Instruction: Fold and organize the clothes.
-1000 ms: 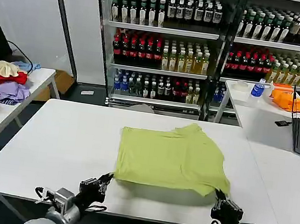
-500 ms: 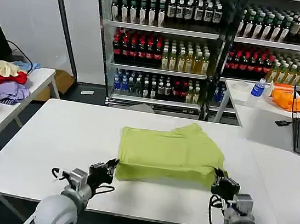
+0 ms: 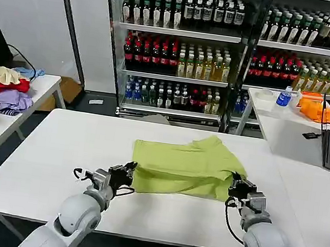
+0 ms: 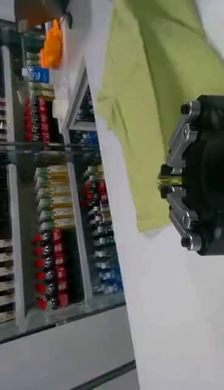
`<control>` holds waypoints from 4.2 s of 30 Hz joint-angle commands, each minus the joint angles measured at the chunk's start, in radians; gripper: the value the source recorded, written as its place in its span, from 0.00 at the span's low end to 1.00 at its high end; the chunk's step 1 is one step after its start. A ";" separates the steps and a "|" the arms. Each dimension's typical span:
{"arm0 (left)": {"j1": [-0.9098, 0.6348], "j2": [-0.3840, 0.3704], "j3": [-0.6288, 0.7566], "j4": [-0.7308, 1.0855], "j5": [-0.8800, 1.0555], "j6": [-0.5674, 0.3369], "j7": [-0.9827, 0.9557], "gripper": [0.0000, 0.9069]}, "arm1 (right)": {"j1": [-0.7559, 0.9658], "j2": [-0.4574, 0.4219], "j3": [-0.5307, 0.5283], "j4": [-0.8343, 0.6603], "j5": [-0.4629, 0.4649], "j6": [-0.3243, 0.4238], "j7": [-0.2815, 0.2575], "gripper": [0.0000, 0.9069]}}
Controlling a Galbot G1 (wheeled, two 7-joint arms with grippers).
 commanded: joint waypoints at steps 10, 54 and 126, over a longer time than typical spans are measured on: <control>-0.030 -0.042 0.010 0.067 0.037 -0.030 -0.018 0.53 | 0.057 0.024 -0.065 -0.077 -0.079 0.059 -0.032 1.00; 0.158 -0.098 -0.022 0.051 0.016 -0.029 -0.039 0.02 | -0.227 0.020 0.158 -0.020 0.024 0.002 0.023 0.00; 0.285 0.179 -0.186 -0.296 -0.181 0.021 -0.098 1.00 | -0.353 -0.123 0.281 0.358 0.183 -0.072 0.040 1.00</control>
